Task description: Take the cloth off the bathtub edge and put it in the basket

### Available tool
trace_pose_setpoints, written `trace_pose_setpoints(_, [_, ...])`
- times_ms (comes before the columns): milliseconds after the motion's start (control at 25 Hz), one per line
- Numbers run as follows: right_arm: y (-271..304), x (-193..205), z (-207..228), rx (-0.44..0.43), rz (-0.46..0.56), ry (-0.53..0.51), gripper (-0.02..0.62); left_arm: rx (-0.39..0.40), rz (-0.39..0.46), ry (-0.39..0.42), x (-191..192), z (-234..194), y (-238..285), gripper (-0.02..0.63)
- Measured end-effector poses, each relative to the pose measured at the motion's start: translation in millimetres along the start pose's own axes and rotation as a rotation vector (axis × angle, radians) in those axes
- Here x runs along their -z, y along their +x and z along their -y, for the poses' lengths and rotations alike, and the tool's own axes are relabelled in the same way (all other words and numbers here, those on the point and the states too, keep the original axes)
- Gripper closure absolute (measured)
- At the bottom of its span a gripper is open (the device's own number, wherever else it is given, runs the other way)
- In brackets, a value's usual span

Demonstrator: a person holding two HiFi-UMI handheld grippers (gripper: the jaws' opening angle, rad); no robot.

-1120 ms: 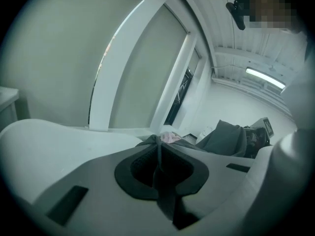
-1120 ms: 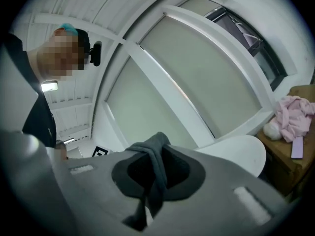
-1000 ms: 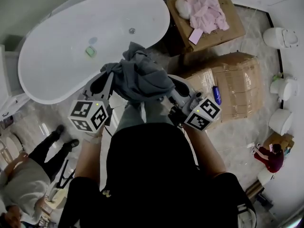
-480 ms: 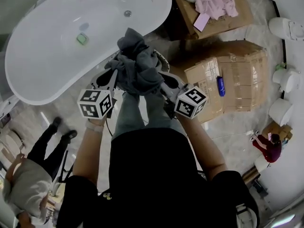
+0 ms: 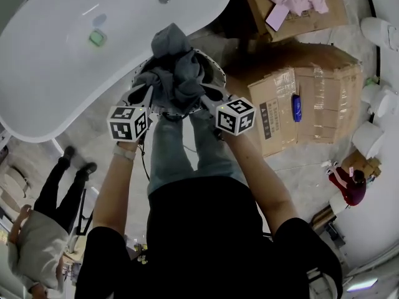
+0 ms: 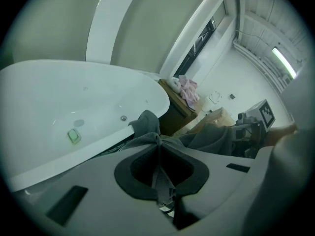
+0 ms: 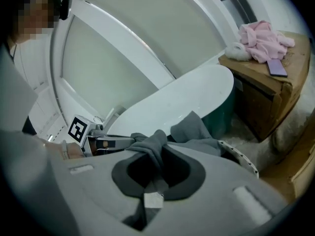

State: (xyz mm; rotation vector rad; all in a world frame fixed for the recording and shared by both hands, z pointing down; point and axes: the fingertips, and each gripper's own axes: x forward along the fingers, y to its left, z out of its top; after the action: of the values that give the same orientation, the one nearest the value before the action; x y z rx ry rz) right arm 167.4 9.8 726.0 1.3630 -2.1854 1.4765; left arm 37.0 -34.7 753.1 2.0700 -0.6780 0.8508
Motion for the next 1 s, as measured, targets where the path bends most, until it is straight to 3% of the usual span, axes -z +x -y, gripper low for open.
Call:
trace_pose_setpoints(640, [121.3,125.8,142.8,0.194,-0.281,0.038,0.571,-0.044,-0.211,-0.047,121.9,-94.5,145.8,0.552])
trace_pose_setpoints(760, [128.6,140.5,155.4,0.216,-0.312,0.057,0.562,-0.042,-0.254,-0.069,136.8,-100.2,160.2,0.514])
trace_pose_setpoints(1000, [138.8,155.6,159.3,0.242,-0.345,0.091,0.354,-0.053,-0.280,-0.084,150.9,-107.6,169.2,0.368])
